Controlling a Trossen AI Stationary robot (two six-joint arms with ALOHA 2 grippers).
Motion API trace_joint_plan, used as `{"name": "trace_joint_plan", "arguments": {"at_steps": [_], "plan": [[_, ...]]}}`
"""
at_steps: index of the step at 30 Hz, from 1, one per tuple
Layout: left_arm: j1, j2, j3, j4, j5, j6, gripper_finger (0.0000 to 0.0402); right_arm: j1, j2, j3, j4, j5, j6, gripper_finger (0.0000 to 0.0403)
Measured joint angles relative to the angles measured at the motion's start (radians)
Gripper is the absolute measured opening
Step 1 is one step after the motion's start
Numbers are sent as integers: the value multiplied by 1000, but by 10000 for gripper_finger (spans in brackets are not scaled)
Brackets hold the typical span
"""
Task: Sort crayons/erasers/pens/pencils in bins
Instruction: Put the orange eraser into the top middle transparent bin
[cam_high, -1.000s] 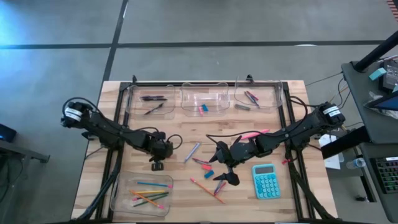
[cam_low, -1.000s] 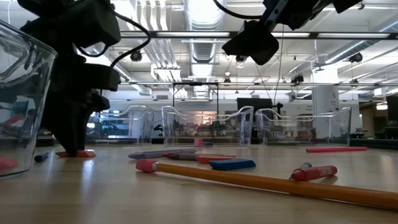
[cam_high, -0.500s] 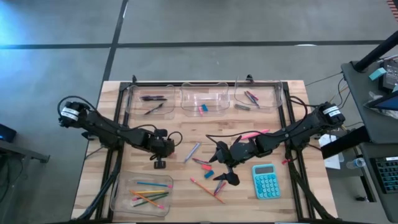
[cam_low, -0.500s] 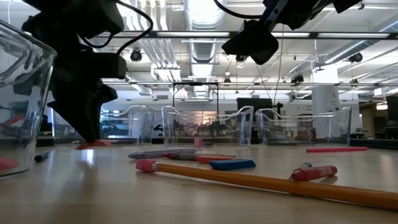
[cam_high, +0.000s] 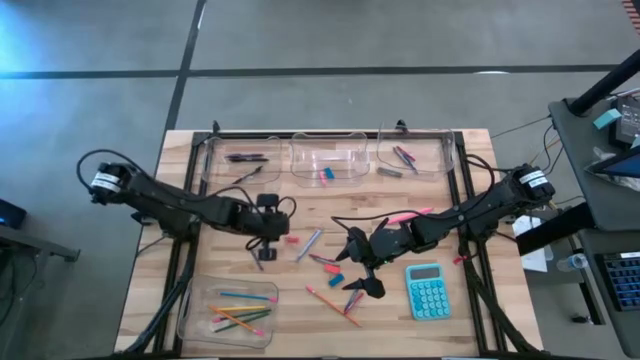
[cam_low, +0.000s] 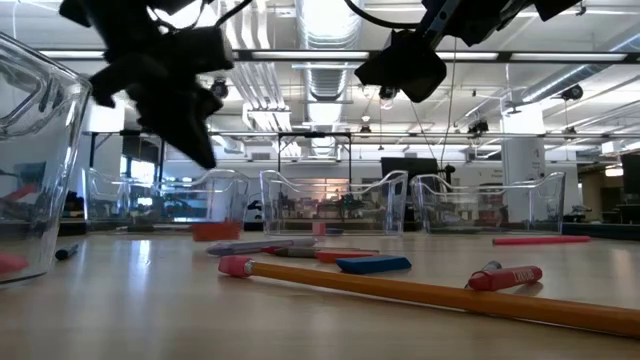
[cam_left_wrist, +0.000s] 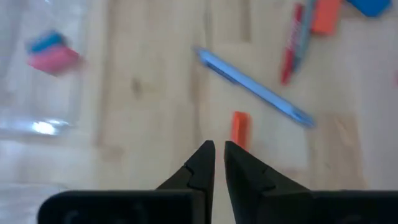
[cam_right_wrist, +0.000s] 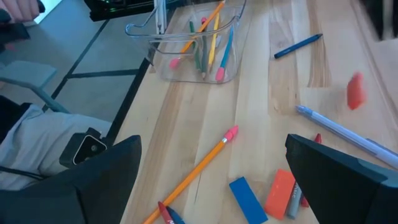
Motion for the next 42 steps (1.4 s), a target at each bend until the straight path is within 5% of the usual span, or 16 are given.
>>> {"name": "trace_joint_plan", "arguments": {"at_steps": [4, 11, 25, 42], "plan": [[47, 0, 46, 2, -26, 48, 7, 0, 0, 0, 0, 0, 0, 384], [80, 16, 51, 20, 88, 28, 7, 4, 0, 0, -4, 0, 0, 384], [69, 282, 55, 130, 140, 24, 112, 4, 0, 0, -3, 0, -14, 384], [69, 352, 74, 136, 135, 24, 116, 4, 0, 0, -9, 0, -14, 384]]}}
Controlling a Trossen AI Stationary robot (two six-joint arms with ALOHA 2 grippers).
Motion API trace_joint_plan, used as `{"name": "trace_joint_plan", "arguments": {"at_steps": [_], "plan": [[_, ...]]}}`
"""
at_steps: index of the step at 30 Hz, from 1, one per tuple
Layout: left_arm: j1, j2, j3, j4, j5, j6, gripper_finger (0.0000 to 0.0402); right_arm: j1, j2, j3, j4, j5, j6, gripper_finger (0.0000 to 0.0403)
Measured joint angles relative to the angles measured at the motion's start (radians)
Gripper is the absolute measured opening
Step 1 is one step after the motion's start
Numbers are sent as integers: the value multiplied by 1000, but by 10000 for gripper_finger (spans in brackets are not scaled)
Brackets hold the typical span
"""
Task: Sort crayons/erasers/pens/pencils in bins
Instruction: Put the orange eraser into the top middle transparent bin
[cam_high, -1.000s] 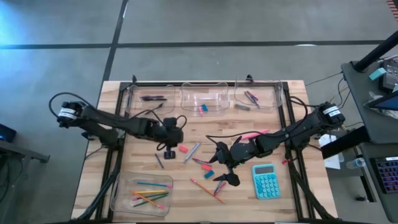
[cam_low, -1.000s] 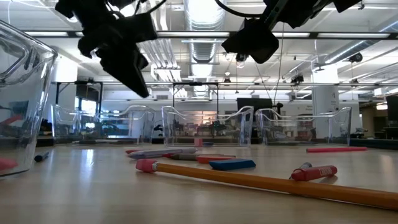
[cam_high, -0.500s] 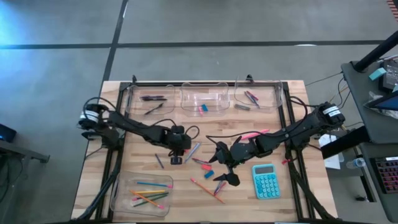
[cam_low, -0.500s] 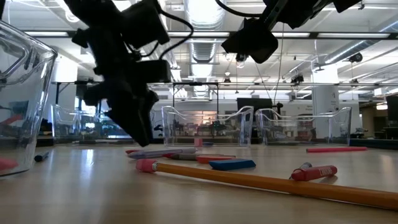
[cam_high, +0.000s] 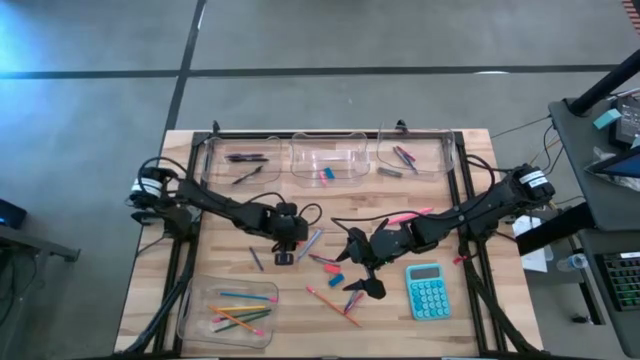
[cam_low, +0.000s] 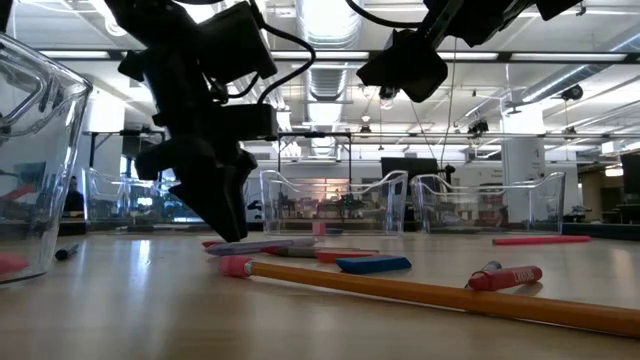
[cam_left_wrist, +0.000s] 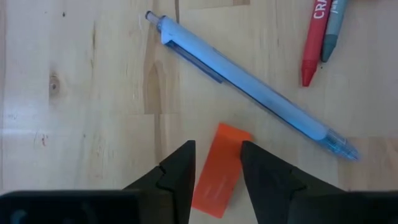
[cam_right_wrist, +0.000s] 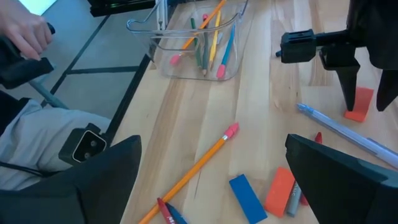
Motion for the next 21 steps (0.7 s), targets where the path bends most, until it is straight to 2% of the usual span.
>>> {"name": "trace_joint_plan", "arguments": {"at_steps": [8, 21], "plan": [[0, 2, -16, -9, 48, -2, 116, 0, 0, 0, 0, 0, 6, 384], [-11, 3, -16, -19, 43, -4, 113, 0, 0, -3, 0, 0, 6, 384]]}}
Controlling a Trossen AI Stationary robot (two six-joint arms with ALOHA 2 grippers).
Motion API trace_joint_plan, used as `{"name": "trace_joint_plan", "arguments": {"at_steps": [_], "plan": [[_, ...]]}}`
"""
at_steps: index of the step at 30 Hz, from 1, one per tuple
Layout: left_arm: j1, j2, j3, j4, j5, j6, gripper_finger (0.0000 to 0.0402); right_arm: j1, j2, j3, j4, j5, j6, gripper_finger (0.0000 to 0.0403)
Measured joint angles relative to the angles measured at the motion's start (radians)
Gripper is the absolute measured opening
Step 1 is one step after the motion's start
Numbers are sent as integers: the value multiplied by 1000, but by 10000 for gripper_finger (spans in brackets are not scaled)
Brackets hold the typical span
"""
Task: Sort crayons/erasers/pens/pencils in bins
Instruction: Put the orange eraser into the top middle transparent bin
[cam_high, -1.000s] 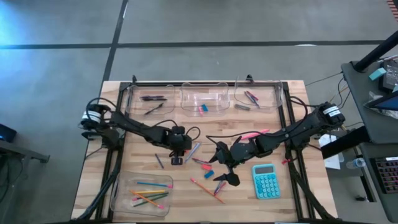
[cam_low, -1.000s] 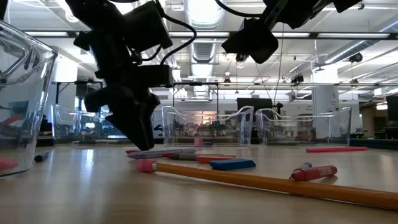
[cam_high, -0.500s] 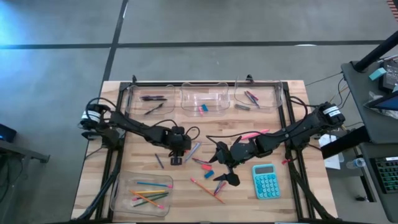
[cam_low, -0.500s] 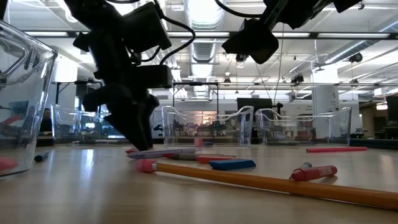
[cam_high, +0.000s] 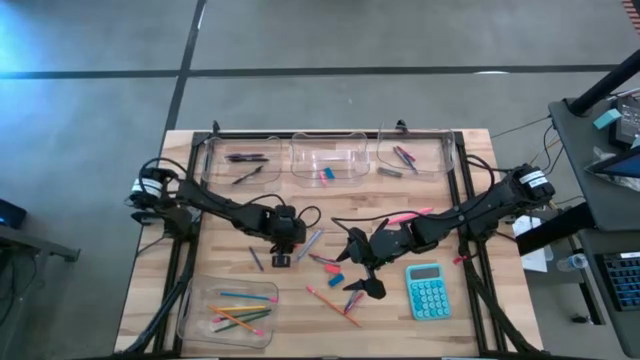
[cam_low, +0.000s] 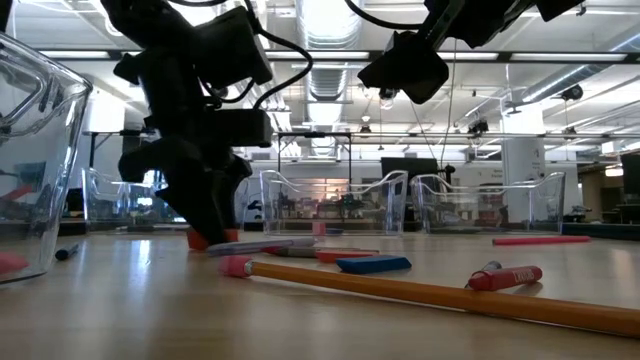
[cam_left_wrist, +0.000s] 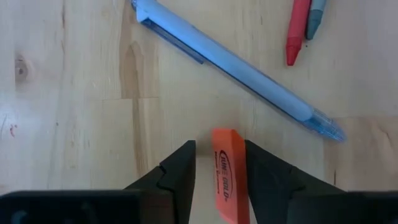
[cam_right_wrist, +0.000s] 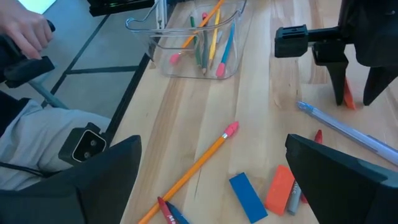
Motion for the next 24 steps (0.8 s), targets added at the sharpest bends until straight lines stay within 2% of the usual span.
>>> {"name": "trace_joint_plan", "arguments": {"at_steps": [3, 8, 14, 17, 24], "plan": [[-2, 0, 8, -9, -4, 3, 88, 0, 0, 0, 0, 0, 0, 384], [0, -10, 30, -28, -44, 25, 12, 0, 0, 0, 0, 0, 0, 384], [1, -87, 101, -129, -201, 53, 9, 0, 0, -1, 0, 0, -4, 384], [14, -164, 139, -119, -294, 100, 8, 0, 0, -1, 0, 0, -10, 384], [164, -266, 182, 15, -317, 278, 7, 0, 0, -1, 17, 2, -18, 384]]}}
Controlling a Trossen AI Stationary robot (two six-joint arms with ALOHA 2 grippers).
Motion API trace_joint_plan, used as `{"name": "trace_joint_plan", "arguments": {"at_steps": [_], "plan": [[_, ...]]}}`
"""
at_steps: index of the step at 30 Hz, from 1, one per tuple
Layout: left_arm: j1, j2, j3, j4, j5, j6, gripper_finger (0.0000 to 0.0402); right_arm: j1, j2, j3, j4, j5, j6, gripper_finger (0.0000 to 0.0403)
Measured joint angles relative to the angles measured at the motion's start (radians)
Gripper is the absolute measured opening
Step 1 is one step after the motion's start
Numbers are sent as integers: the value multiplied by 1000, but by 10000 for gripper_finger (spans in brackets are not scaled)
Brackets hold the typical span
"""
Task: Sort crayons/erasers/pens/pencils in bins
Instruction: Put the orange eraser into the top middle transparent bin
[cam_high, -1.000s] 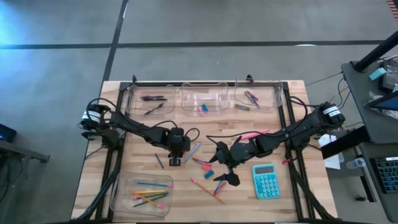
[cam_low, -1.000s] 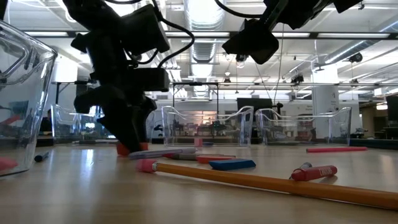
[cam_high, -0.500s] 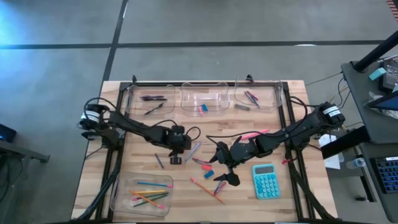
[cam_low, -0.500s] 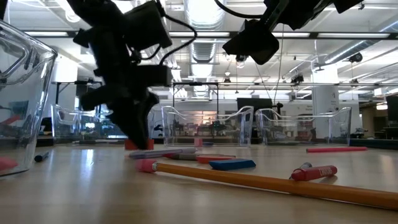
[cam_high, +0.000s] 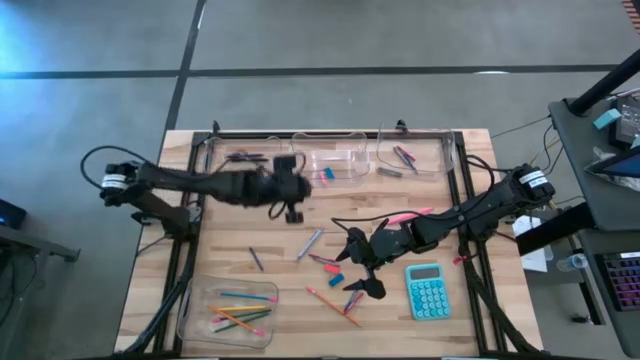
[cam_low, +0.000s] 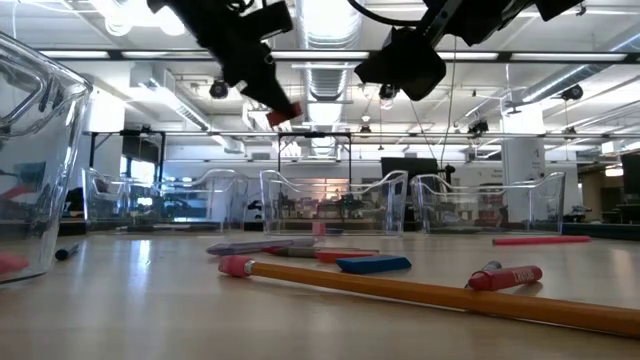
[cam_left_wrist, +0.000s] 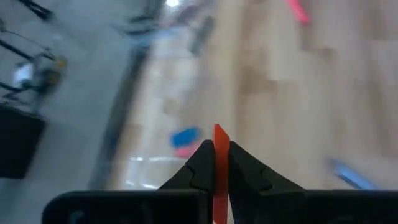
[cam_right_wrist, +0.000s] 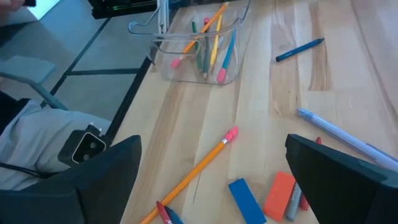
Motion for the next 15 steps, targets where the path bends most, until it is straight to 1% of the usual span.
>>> {"name": "trace_joint_plan", "arguments": {"at_steps": [2, 7, 9, 13, 15], "plan": [[63, 3, 18, 7, 9, 44, 8, 0, 0, 0, 0, 1, 1, 384], [194, 74, 81, -9, 76, 100, 11, 0, 0, 0, -1, 4, 0, 384], [228, 112, 115, -1, 99, 102, 12, 0, 0, 0, -3, 22, -8, 384], [265, 195, 165, -3, 101, 103, 13, 0, 0, 0, -9, 52, -26, 384], [275, 228, 185, -11, 102, 90, 21, 0, 0, 0, -9, 56, -26, 384]]}}
